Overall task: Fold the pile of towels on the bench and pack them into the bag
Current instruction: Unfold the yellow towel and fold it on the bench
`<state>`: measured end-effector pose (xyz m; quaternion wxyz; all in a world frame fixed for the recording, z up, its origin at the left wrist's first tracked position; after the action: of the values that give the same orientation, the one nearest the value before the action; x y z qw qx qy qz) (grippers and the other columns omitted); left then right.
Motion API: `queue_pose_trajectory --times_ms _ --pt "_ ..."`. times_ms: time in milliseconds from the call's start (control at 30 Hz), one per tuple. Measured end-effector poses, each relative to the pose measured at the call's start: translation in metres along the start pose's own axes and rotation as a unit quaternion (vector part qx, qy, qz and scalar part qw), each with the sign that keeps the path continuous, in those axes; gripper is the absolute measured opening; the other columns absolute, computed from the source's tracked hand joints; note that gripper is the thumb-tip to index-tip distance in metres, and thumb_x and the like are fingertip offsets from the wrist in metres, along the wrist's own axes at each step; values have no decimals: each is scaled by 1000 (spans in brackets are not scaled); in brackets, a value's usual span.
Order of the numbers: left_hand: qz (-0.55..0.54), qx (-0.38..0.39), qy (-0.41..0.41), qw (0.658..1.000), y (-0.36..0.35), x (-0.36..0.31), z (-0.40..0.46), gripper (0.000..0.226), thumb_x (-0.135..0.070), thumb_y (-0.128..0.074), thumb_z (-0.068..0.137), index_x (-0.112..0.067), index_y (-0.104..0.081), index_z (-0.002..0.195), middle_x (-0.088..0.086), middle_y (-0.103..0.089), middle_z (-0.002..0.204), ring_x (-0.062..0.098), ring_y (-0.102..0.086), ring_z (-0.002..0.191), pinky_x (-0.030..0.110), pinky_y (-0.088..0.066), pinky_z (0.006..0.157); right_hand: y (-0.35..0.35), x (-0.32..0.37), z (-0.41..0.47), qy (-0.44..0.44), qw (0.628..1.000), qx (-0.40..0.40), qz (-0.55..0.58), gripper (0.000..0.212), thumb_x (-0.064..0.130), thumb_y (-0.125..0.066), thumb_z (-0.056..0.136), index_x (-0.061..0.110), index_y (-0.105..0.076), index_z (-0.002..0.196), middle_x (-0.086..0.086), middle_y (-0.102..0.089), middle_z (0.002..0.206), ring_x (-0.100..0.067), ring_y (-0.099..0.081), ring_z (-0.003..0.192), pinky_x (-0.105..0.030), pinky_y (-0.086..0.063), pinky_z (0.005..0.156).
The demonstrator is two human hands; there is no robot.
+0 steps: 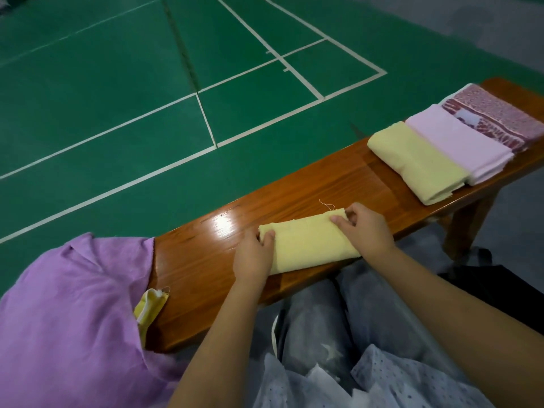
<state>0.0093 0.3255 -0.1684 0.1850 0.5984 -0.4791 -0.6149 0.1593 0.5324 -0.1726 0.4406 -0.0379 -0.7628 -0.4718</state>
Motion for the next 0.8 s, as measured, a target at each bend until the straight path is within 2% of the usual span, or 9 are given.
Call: queue_pose_trajectory --times_ms 133,200,267,367,433,500,600,667,800 --pt "7 7 19 1000 2 6 -6 42 -45 -48 97 -10 -53 119 -8 -52 89 9 -51 78 22 -41 58 7 0 -10 10 998 -35 43 48 38 -63 89 13 -49 127 -6 -45 131 -18 -52 110 -27 -44 84" --pt "-12 31 53 998 6 14 -8 44 -47 -44 98 -10 -50 122 -6 -51 91 10 -50 79 22 -40 58 7 -3 -18 -8 995 -1 97 63 36 -66 87 13 -38 138 -6 -43 137 -18 -50 116 -27 -45 85" --pt "-21 35 80 996 18 24 -15 48 -49 -38 99 -9 -48 123 -4 -53 89 10 -52 77 22 -40 56 2 -5 -26 -6 994 51 91 71 35 -69 85 11 -33 141 -6 -48 134 -20 -52 116 -31 -48 86" --pt "-50 72 121 989 20 35 -37 48 -47 -39 99 -9 -45 127 6 -65 89 19 -64 77 29 -53 63 -3 -8 -39 8 996 77 54 69 36 -68 85 9 -35 139 -8 -54 127 -18 -53 107 -29 -46 80" --pt "-137 133 147 971 2 33 -57 46 -42 -44 99 -11 -39 131 11 -68 90 22 -69 77 32 -59 66 -5 -13 -46 -11 995 74 69 67 37 -67 86 8 -35 138 -8 -55 124 -16 -52 101 -27 -44 75" --pt "-257 166 162 938 -15 24 -72 48 -37 -50 98 -17 -31 137 13 -68 100 23 -71 86 35 -60 72 -8 -18 -52 -33 992 65 100 67 37 -67 86 7 -35 136 -7 -55 122 -15 -53 100 -24 -44 71" --pt "-411 159 171 881 -27 6 -77 59 -27 -55 97 -29 -22 145 13 -59 122 25 -66 100 38 -60 75 -11 -28 -63 -62 983 51 163 62 32 -70 85 6 -38 131 -1 -52 109 -13 -53 93 -15 -45 55" --pt "-438 156 153 872 -31 -11 -73 65 -23 -58 95 -35 -19 146 8 -48 135 26 -61 108 41 -59 78 -14 -39 -67 -94 966 57 234 58 28 -71 84 5 -40 127 -3 -55 103 -14 -59 85 -17 -51 51" --pt "-419 195 104 880 -45 -60 -62 70 -19 -59 94 -38 -17 148 -1 -44 136 25 -51 122 52 -51 94 -9 -57 -62 -132 940 48 310 47 23 -71 85 7 -44 121 -11 -60 106 -18 -68 78 -24 -56 56"
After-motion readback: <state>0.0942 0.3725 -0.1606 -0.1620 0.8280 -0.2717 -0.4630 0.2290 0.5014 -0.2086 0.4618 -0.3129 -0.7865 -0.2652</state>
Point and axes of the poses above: each hand's wrist, its own z-axis towards the middle knuckle, its own y-axis out of the back of the hand, x = y × z, the point moved 9 cm from there along z, towards the middle knuckle
